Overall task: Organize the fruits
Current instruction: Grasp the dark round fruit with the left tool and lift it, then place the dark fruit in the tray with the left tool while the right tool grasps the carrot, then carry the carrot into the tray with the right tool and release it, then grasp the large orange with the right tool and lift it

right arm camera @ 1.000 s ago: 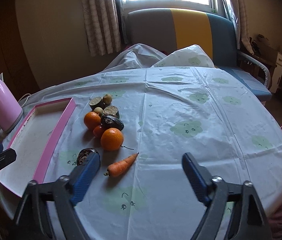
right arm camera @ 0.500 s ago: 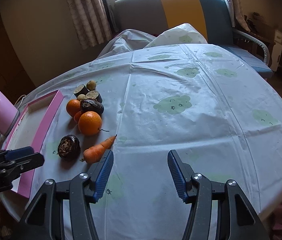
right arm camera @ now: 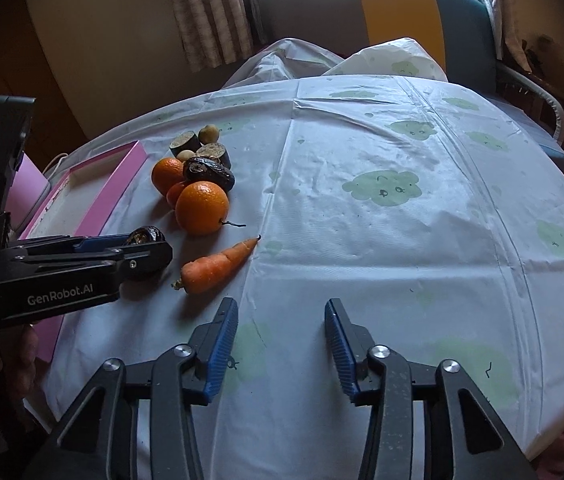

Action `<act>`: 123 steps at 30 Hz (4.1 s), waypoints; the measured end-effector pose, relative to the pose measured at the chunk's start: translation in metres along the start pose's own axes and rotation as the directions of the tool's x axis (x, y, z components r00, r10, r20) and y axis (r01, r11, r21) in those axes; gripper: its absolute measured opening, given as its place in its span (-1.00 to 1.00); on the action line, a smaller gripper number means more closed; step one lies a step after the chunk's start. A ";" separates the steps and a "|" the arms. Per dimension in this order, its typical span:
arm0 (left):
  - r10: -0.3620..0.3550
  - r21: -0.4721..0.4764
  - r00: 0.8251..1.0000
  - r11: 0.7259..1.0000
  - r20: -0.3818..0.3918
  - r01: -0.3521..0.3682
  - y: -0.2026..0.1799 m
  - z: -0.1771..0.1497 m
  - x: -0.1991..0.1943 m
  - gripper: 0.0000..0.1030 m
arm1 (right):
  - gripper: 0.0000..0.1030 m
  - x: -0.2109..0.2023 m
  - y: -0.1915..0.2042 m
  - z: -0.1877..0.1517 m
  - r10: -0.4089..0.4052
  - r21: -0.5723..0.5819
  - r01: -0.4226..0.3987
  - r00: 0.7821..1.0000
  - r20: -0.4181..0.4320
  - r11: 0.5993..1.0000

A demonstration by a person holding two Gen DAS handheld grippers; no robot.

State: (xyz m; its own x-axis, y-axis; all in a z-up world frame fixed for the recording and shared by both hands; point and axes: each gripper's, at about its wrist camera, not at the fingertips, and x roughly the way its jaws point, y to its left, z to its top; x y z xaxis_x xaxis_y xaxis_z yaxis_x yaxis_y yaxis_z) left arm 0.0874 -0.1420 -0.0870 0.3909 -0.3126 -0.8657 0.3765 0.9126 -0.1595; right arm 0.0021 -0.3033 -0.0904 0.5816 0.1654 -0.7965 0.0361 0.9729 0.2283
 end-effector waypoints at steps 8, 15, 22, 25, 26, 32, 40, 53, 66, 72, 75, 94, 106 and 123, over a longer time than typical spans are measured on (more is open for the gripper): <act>0.039 -0.034 0.993 0.999 0.116 -0.035 0.016 -0.008 -0.046 -0.14 | -0.26 0.008 0.020 0.016 0.162 0.065 -0.161 0.987 0.000 0.985; 0.132 -0.136 0.967 0.985 0.217 -0.104 0.061 -0.011 -0.085 -0.14 | -0.34 0.027 0.034 0.018 0.093 0.068 -0.090 0.995 -0.037 0.994; 0.255 -0.304 0.958 0.930 0.133 -0.206 0.128 -0.028 -0.078 -0.14 | -0.44 0.034 0.023 0.017 0.107 0.115 -0.100 0.992 -0.063 0.988; 0.267 -0.333 0.957 0.918 0.117 -0.215 0.138 -0.037 -0.077 0.01 | -0.44 0.035 0.023 0.018 0.108 0.121 -0.099 0.992 -0.068 0.988; 0.275 -0.339 0.954 0.914 0.122 -0.220 0.139 -0.040 -0.080 0.23 | -0.44 0.034 0.024 0.018 0.102 0.118 -0.093 0.992 -0.068 0.989; 0.270 -0.333 0.949 0.920 0.160 -0.206 0.132 -0.048 -0.094 0.31 | -0.51 0.032 0.042 0.016 0.000 -0.006 -0.001 0.998 -0.062 1.000; 0.296 -0.311 0.936 0.923 0.192 -0.228 0.122 -0.061 -0.111 0.31 | -0.57 0.021 0.050 0.009 -0.001 -0.071 -0.005 0.997 -0.083 0.997; 0.314 -0.349 0.927 0.908 0.206 -0.230 0.131 -0.073 -0.127 0.31 | -0.59 0.006 0.110 0.005 0.136 -0.194 -0.153 0.986 -0.097 0.969; 0.312 -0.397 0.929 0.892 0.200 -0.214 0.146 -0.082 -0.133 0.31 | -0.59 0.005 0.190 0.022 0.228 -0.347 -0.251 0.968 -0.107 0.903; 0.322 -0.427 0.925 0.879 0.200 -0.214 0.156 -0.087 -0.136 0.31 | -0.60 -0.001 0.195 0.030 0.224 -0.361 -0.235 0.972 -0.071 0.902; 0.324 -0.443 0.926 0.871 0.195 -0.212 0.161 -0.089 -0.136 0.31 | -0.60 0.002 0.201 0.034 0.260 -0.345 -0.273 0.962 -0.085 0.898; 0.318 -0.422 0.926 0.882 0.202 -0.211 0.155 -0.086 -0.139 0.30 | 0.07 0.008 0.190 0.031 0.268 -0.258 -0.271 0.962 -0.050 0.927; 0.278 -0.387 0.940 0.903 0.196 -0.187 0.139 -0.080 -0.134 0.30 | 0.21 0.001 0.116 0.035 0.130 -0.136 -0.127 0.991 0.016 0.982; 0.142 -0.263 0.955 0.962 0.261 -0.072 0.104 -0.071 -0.130 0.52 | 0.32 0.011 0.041 0.028 -0.003 0.005 0.003 1.000 0.022 1.000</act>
State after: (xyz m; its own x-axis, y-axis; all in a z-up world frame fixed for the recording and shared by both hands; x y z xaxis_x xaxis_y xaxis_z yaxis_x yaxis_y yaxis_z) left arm 0.0164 0.0127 -0.0244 0.6458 -0.2372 -0.7258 0.1131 0.9698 -0.2162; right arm 0.0324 -0.2664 -0.0742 0.5989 0.1587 -0.7850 0.0417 0.9726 0.2285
